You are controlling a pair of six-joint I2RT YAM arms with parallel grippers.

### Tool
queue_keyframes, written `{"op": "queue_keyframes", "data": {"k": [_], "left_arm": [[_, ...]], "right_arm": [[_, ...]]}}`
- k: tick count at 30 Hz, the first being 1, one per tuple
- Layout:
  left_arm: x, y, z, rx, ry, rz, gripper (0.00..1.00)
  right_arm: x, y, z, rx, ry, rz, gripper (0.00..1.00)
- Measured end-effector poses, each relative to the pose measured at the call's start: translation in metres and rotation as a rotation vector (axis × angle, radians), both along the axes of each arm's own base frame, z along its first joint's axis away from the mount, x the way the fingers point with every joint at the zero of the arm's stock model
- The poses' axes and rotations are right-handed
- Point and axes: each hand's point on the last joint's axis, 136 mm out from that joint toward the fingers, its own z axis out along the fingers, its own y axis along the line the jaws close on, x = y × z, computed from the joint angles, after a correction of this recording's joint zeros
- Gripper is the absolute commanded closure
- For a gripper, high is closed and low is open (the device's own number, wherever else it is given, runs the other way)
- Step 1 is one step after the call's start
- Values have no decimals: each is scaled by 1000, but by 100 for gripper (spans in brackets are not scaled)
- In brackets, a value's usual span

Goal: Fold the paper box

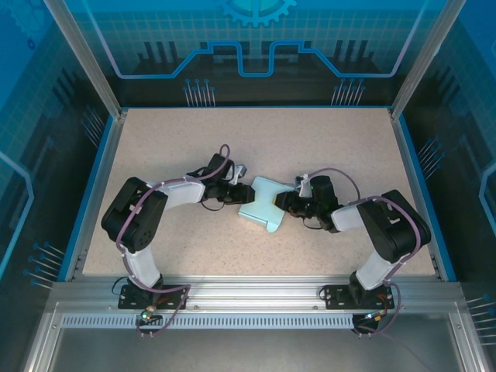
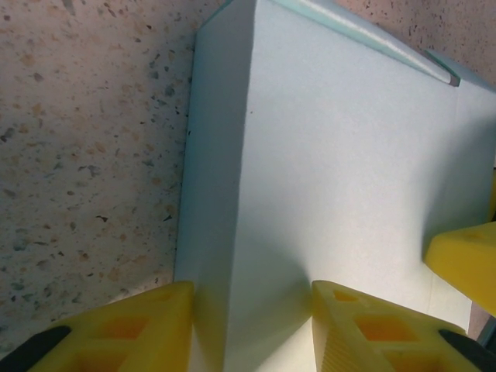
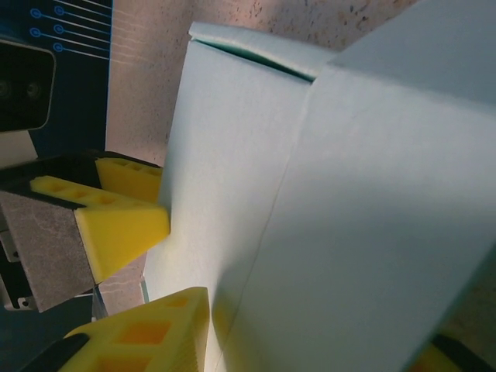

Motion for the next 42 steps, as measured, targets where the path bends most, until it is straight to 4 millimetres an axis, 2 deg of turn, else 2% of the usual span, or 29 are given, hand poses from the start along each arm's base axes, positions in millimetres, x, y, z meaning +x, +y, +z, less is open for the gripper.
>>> {"op": "queue_keyframes", "data": {"k": [6, 13, 17, 20, 23, 30, 33, 36, 39, 42], "left_arm": [[1, -10, 3, -50, 11, -15, 52], [8, -28, 6, -94, 17, -41, 49], [4, -42, 1, -110, 30, -79, 48], [-2, -48, -6, -109, 52, -101, 47], [0, -49, -7, -111, 54, -101, 45], [6, -43, -7, -90, 41, -74, 38], [11, -30, 4, -55, -22, -25, 33], [5, -9, 34, -39, -129, 30, 30], [-7, 6, 69, -59, -268, 65, 27], [-29, 3, 88, -65, -389, 41, 22]], "right_arm": [[-1, -6, 23, -3, -39, -32, 68], [0, -15, 60, -19, -120, -70, 72], [0, -11, 77, -35, -153, -63, 76], [-2, -9, 76, -68, -134, -65, 79], [0, -9, 74, -101, -117, -87, 82], [1, -7, 73, -155, -113, -133, 83], [1, -2, 76, -164, -125, -134, 83], [1, 0, 76, -176, -130, -144, 81], [3, -3, 75, -190, -125, -166, 82], [3, -2, 75, -203, -122, -174, 82]]}}
